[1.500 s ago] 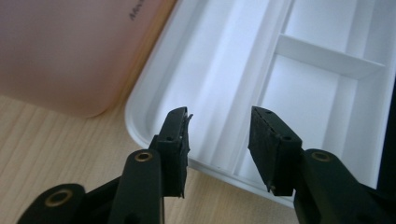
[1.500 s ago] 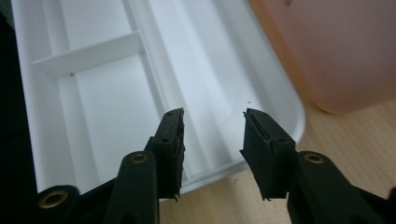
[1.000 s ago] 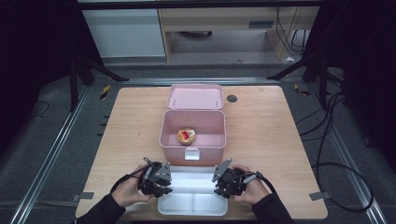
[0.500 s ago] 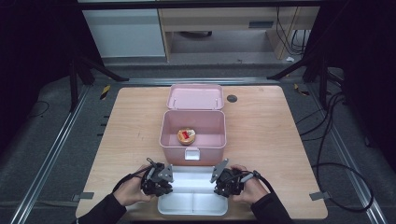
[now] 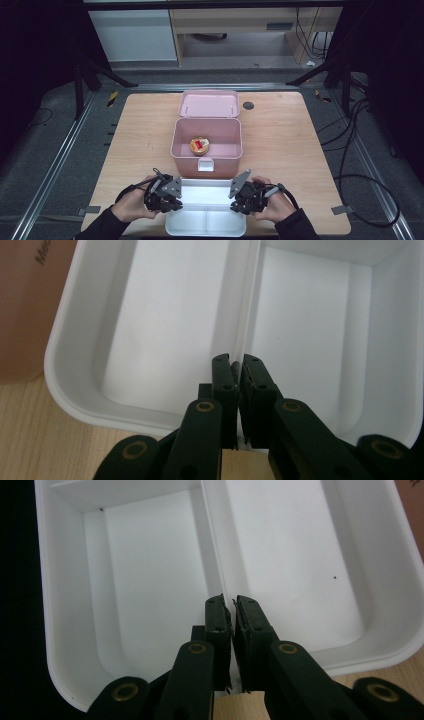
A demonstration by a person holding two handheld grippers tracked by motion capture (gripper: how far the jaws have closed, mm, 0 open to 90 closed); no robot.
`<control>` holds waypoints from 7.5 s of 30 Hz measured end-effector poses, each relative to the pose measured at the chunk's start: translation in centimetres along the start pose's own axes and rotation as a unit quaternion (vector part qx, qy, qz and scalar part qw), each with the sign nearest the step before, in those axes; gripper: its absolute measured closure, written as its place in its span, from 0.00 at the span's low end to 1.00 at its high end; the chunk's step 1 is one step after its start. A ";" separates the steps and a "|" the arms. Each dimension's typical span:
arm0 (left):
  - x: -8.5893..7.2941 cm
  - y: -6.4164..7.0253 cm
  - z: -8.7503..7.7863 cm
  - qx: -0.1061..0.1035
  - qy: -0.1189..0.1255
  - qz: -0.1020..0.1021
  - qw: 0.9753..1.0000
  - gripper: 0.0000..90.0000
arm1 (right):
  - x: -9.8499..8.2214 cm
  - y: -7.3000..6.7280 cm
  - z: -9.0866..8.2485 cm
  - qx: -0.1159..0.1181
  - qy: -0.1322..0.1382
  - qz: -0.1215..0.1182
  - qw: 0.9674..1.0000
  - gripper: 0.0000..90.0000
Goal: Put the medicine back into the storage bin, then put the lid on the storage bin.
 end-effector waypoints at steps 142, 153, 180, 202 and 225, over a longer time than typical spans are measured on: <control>3.0 -25.3 -7.2 0.253 0.249 -0.270 0.895 0.39 | 4.6 25.8 -3.8 -0.276 0.228 0.301 0.884 0.43; 3.2 -26.8 -4.4 0.239 0.229 -0.284 0.900 0.39 | 4.7 26.7 -1.2 -0.248 0.223 0.317 0.888 0.43; 2.8 -27.6 -3.3 0.212 0.226 -0.296 0.904 0.47 | 5.2 27.4 0.7 -0.220 0.212 0.335 0.891 0.43; 3.6 -25.1 -7.5 0.238 0.284 -0.269 0.889 0.58 | 7.5 25.8 -3.9 -0.273 0.255 0.304 0.877 0.46; 4.9 -21.9 -11.6 0.276 0.287 -0.222 0.890 0.64 | 9.0 22.9 -8.3 -0.305 0.276 0.258 0.874 0.51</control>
Point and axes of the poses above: each handheld gripper's, and its own axes: z roughly forward along the jaws, x roughly out of its top, y roughly to its right, the point moved 2 cm from there along z, roughly forward along the jaws, and after that the axes turned 4 degrees about -x, right-handed, at the moved point
